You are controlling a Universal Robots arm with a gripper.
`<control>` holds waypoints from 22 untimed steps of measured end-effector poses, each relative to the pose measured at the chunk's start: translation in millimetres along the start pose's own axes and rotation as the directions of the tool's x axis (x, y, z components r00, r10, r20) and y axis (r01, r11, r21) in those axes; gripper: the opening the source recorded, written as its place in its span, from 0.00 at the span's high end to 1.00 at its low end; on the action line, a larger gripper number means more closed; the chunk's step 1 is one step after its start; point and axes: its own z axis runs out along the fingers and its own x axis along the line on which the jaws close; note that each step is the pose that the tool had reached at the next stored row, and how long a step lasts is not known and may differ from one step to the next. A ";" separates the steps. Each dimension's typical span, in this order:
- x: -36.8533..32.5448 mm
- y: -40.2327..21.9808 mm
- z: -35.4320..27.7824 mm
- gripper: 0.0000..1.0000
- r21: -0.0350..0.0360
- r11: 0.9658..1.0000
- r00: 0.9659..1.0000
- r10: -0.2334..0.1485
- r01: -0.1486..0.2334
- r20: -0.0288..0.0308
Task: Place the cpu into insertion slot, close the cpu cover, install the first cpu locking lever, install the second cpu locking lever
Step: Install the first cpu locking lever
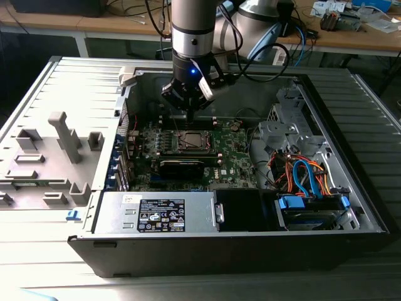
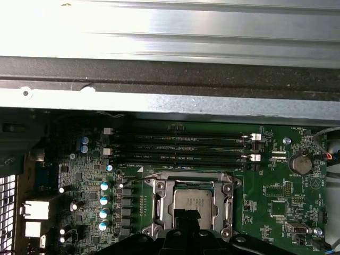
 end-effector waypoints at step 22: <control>8.7 0.7 -0.1 0.89 0.000 1.000 1.000 0.000 0.000 0.000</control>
